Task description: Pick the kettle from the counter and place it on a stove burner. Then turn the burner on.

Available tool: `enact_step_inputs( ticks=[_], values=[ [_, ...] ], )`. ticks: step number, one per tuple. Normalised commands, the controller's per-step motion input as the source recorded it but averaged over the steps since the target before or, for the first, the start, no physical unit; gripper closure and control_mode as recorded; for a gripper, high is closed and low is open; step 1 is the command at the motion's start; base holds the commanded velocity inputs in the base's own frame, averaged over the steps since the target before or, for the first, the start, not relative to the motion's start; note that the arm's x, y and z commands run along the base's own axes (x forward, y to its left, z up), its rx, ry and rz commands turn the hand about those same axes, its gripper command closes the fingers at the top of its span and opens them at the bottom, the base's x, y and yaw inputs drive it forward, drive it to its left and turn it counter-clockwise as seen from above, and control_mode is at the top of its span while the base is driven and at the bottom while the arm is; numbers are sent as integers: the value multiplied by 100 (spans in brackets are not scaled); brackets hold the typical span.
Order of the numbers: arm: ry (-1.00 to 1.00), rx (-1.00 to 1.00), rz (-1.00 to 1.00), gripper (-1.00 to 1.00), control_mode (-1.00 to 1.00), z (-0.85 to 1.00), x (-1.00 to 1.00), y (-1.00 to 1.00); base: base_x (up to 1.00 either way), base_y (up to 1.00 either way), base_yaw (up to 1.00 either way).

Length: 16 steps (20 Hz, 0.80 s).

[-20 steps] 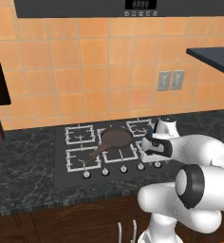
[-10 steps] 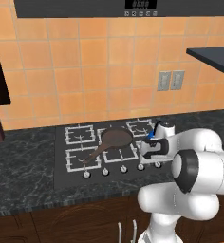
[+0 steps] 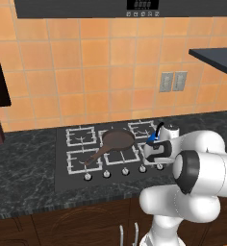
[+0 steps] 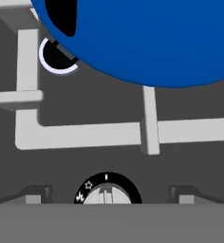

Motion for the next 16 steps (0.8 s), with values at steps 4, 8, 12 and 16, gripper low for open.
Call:
enact_step_inputs(
  ticks=[4, 8, 12, 16],
  values=[
    [0, 0, 0, -100, -100, -1, -26, 0, 0, 0, 0],
    [0, 0, 0, -100, -100, 0, -9, 0, 0, 0, 0],
    [0, 0, 0, 100, -100, 0, 5, 0, 0, 0, 0],
    [-1, 0, 0, 100, -100, 0, 12, 0, 0, 0, 0]
  ],
)
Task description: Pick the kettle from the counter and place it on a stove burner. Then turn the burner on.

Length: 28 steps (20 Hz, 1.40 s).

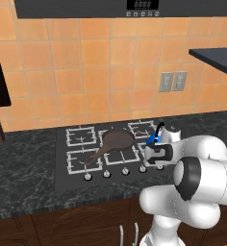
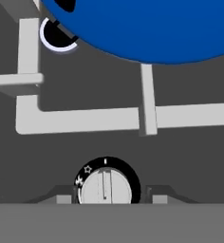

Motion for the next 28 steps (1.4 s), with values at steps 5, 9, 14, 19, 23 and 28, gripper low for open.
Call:
enact_step_inputs(
  ticks=[5, 9, 14, 19, 23, 28],
  values=[
    [-7, -1, 0, 100, -100, 0, 3, 0, 0, 0, 0],
    [-17, -5, 18, 100, -100, 0, -3, 0, 0, 0, 0],
    [-21, -12, 35, 100, -100, 0, -7, 0, 0, 0, 0],
    [-22, -16, 40, 100, -100, 0, -17, 0, 0, 0, 0],
    [-21, -19, 40, 100, -100, -4, -28, 4, 0, 0, 0],
    [-20, -21, 40, 100, -100, -9, -27, 10, 0, 0, 0]
  ],
)
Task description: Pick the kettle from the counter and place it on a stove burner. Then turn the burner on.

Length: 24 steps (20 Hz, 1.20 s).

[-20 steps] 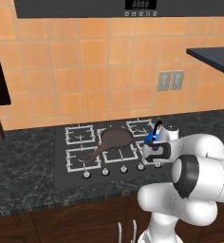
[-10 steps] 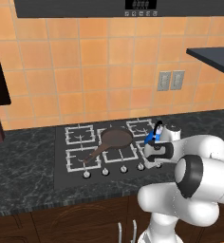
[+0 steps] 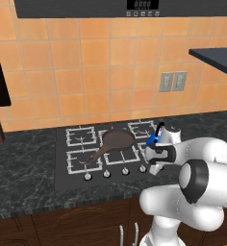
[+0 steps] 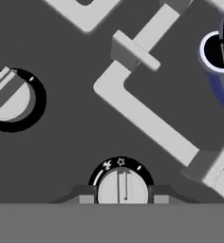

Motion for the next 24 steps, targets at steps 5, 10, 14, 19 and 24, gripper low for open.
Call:
enact_step_inputs(
  ticks=[5, 10, 14, 19, 24],
  values=[
    [-19, -20, 40, 100, -100, -7, -24, 7, 0, 0, 0],
    [-19, -18, 39, 100, -100, -1, -20, 7, 0, 0, 0],
    [-17, -13, 35, 100, -100, 0, -33, 2, 0, 0, 0],
    [-2, 0, 4, 100, -100, 0, -8, 0, 0, 0, 0],
    [-1, 0, 0, -100, -100, 0, 0, 0, 0, 0, 0]
  ],
)
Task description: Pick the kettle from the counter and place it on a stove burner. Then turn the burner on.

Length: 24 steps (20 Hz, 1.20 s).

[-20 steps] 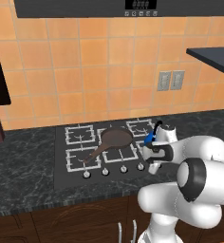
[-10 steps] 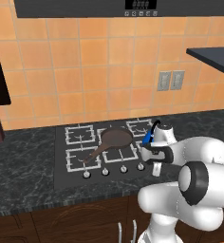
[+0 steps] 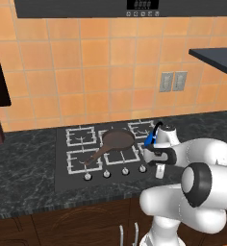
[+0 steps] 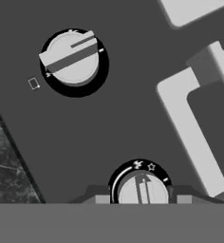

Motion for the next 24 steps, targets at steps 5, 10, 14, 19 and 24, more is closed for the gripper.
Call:
enact_step_inputs(
  ticks=[5, 10, 14, 19, 24],
  values=[
    [-9, 0, 0, -100, -100, 26, -4, 0, 0, 0, 0],
    [-26, 3, 0, -100, -100, 73, -19, 0, 0, 0, 0],
    [-35, 4, -3, -100, -100, 100, -3, 0, 0, 0, 0],
    [-41, 1, -6, -100, -100, 94, -1, 0, 0, 0, 0],
    [-34, 0, -5, -100, -100, 73, -14, 0, 0, 0, 0]
  ],
)
